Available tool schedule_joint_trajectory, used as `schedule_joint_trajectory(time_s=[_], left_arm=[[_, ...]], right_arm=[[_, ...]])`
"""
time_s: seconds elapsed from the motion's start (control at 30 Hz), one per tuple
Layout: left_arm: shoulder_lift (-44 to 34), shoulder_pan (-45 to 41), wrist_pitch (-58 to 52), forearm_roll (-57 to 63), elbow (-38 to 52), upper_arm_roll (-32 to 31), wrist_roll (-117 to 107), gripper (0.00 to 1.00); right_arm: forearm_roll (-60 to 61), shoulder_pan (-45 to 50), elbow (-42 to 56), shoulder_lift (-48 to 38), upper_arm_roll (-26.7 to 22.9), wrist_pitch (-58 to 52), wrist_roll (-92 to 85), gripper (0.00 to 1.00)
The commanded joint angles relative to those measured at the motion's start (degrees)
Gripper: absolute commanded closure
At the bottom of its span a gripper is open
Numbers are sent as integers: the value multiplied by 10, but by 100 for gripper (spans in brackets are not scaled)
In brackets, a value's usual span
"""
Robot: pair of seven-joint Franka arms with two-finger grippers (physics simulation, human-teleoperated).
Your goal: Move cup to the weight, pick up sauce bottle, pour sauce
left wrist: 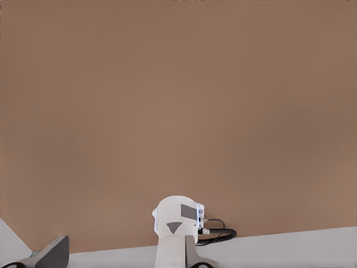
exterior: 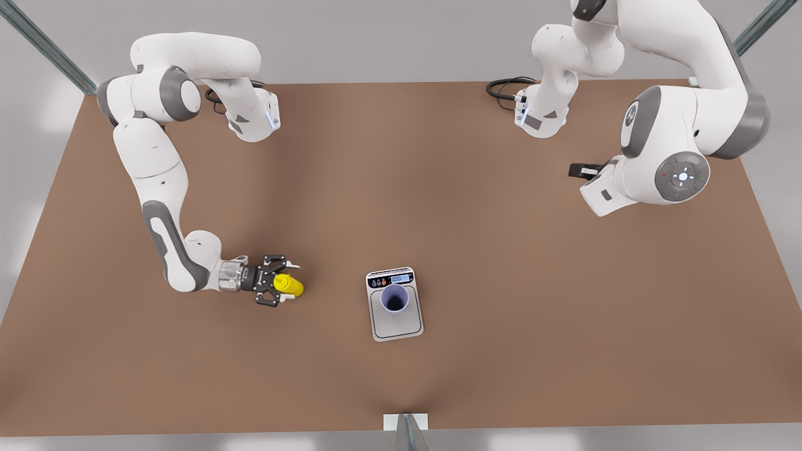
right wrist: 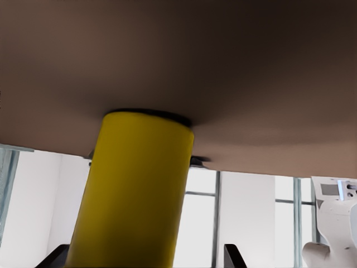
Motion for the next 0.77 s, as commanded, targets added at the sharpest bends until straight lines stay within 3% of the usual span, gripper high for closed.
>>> schedule_joint_trajectory(time_s=[0.0, 0.3, 0.37, 0.4, 0.47, 0.53, 0.57, 0.67, 0.7, 0.73], left_arm=[[0, 0, 0, 0, -1, 0, -1, 0], [0, 0, 4, 1, 1, 0, -1, 0], [0, 0, 4, 1, 1, 0, -1, 0], [0, 0, 4, 0, 4, 0, -2, 0], [-2, 0, 6, -9, 9, 0, -2, 0], [13, 0, 7, -19, 52, -2, -2, 0], [15, 0, 6, -26, 59, -2, -2, 0], [15, 0, 6, -26, 60, -2, -2, 0], [14, 0, 5, -26, 60, -2, -2, 0], [15, 0, 6, -26, 60, -2, -3, 0]], right_arm=[[-5, 0, 0, 0, -4, 0, 0, 0], [-108, -20, 8, -22, -52, -21, 8, 0], [-172, -20, 40, -33, -100, -97, 8, 0], [-241, -19, 59, -56, -120, -112, 8, 0], [-423, -15, 197, -84, -168, -218, 10, 0], [-624, 22, 375, -127, -162, -343, -9, 0], [-693, 46, 399, -193, -145, -356, -86, 0], [-830, 100, 323, -340, -73, -298, -195, 0], [-831, 104, 211, -405, -72, -197, -243, 0], [-826, 106, 167, -427, -76, -156, -266, 0]])
